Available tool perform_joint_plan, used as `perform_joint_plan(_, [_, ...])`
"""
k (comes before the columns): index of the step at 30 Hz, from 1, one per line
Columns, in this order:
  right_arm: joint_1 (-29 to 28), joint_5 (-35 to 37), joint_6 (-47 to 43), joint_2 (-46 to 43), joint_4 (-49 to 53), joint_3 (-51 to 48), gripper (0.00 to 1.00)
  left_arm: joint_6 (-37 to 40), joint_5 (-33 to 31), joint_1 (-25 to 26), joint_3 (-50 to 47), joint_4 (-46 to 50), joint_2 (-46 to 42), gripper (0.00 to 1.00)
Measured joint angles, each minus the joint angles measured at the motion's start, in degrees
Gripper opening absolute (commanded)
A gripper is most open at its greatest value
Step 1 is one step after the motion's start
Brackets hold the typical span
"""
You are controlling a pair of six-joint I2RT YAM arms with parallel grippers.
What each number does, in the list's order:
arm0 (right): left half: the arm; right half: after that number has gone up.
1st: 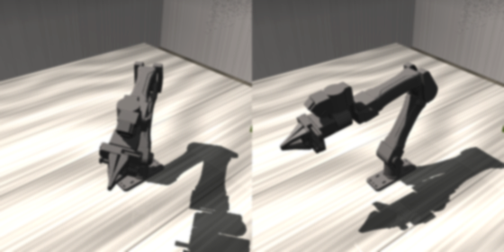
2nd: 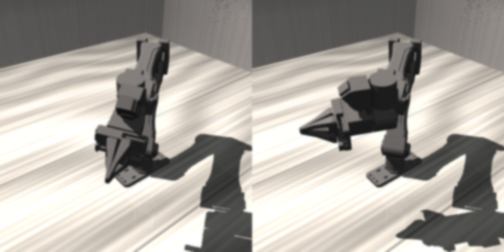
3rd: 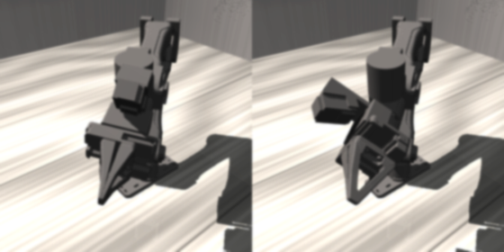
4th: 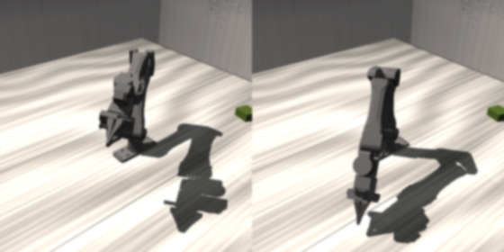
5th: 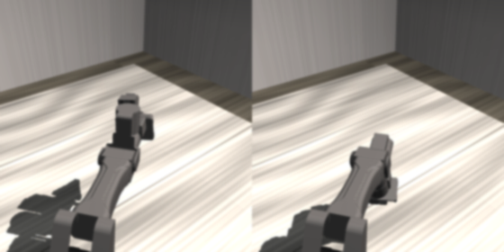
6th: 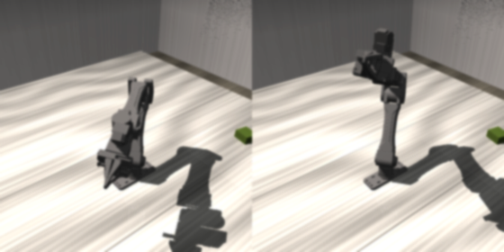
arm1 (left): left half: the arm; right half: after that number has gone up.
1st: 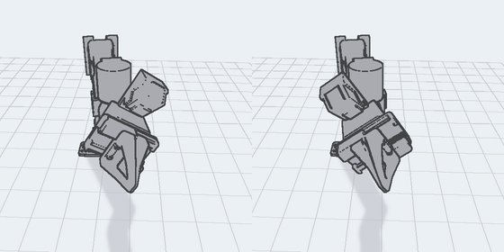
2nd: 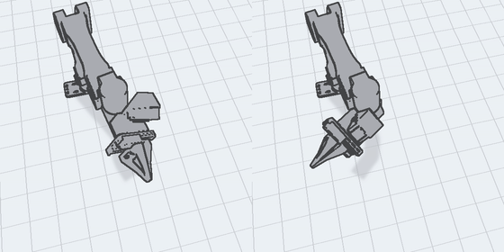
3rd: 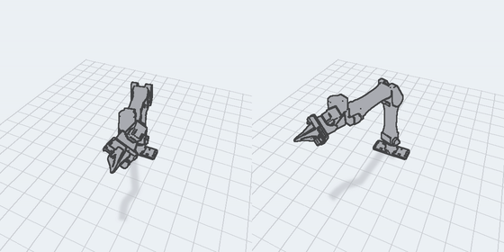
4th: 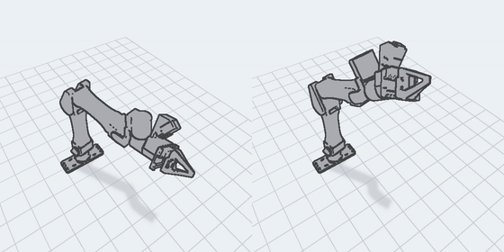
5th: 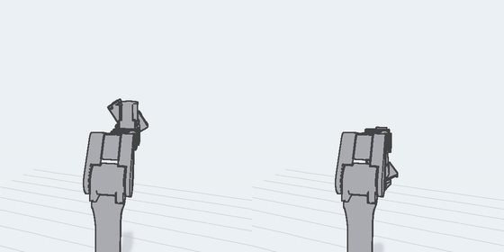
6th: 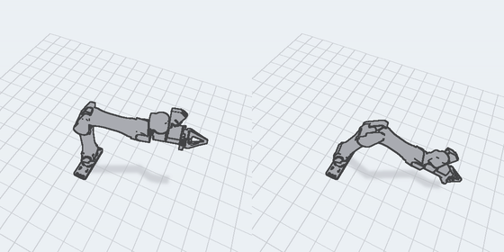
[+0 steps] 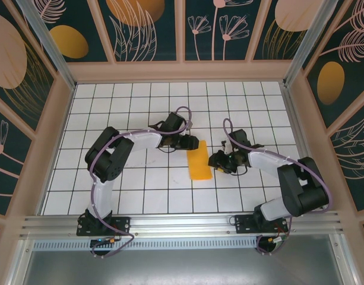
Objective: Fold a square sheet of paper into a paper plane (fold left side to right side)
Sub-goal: Fold the triangle a second time at the center of the table.
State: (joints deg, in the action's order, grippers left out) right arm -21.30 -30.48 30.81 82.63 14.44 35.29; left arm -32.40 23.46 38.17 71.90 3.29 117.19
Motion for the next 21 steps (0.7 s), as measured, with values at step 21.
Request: perform_joint_plan(21, [-1.07, -4.98, 5.05, -2.03, -2.71, -5.44, 0.43, 0.02, 0.04, -0.04, 0.0, -0.09, 0.13, 0.54])
